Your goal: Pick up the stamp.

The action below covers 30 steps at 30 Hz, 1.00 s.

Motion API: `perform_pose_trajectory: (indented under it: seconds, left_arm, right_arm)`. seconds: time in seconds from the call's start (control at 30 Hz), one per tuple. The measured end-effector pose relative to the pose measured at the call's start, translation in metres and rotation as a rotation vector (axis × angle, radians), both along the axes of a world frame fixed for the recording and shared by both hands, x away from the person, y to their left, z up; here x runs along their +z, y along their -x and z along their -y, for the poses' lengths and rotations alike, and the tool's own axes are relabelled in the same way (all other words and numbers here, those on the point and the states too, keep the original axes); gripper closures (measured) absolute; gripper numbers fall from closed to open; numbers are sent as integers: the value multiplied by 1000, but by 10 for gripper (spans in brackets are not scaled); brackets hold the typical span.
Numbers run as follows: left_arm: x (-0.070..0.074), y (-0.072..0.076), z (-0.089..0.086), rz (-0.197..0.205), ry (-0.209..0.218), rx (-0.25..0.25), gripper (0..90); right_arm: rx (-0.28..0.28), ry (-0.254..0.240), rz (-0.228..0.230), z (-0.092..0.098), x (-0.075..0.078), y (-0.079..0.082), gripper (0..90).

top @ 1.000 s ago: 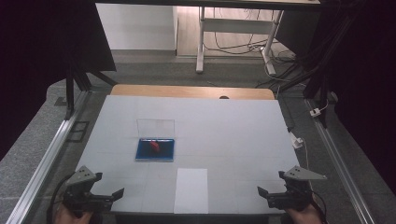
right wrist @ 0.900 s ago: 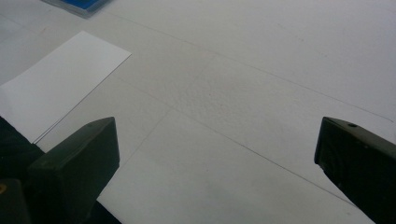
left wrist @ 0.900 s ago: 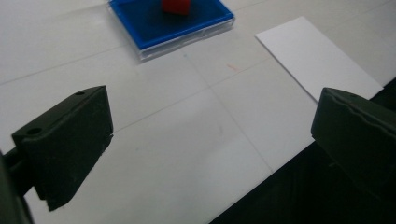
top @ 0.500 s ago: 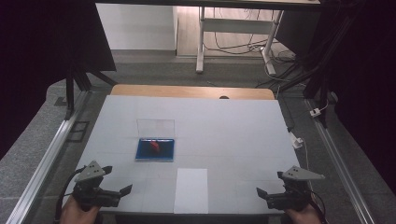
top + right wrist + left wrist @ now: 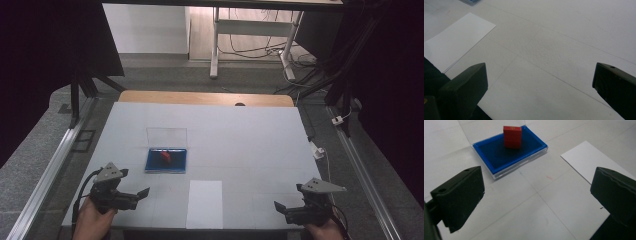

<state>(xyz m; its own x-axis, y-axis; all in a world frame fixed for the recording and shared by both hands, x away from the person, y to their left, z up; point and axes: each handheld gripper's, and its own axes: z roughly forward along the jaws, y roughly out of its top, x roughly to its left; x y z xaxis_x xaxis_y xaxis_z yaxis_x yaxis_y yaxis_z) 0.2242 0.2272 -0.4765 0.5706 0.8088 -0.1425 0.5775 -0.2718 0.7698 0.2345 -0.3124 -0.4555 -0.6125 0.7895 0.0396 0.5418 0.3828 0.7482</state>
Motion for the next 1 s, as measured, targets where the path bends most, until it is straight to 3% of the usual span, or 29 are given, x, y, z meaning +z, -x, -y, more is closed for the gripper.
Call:
perform_pose_trajectory:
  seconds: [0.2, 0.37, 0.77, 1.0]
  left_arm:
    - [-1, -14, 7, 4, -21, -8, 0]
    - [-1, -26, 11, -6, -2, -3, 0]
    - [0, -53, 23, -16, -54, -3, 0]
    - [-2, -69, 28, -2, -57, -7, 0]
  right_arm:
    - [1, 2, 0, 0, 0, 0, 2]
    - [3, 6, 0, -1, 0, 0, 2]
    - [7, 11, -4, -2, -1, 0, 2]
    - [10, 21, -6, -2, -1, 0, 2]
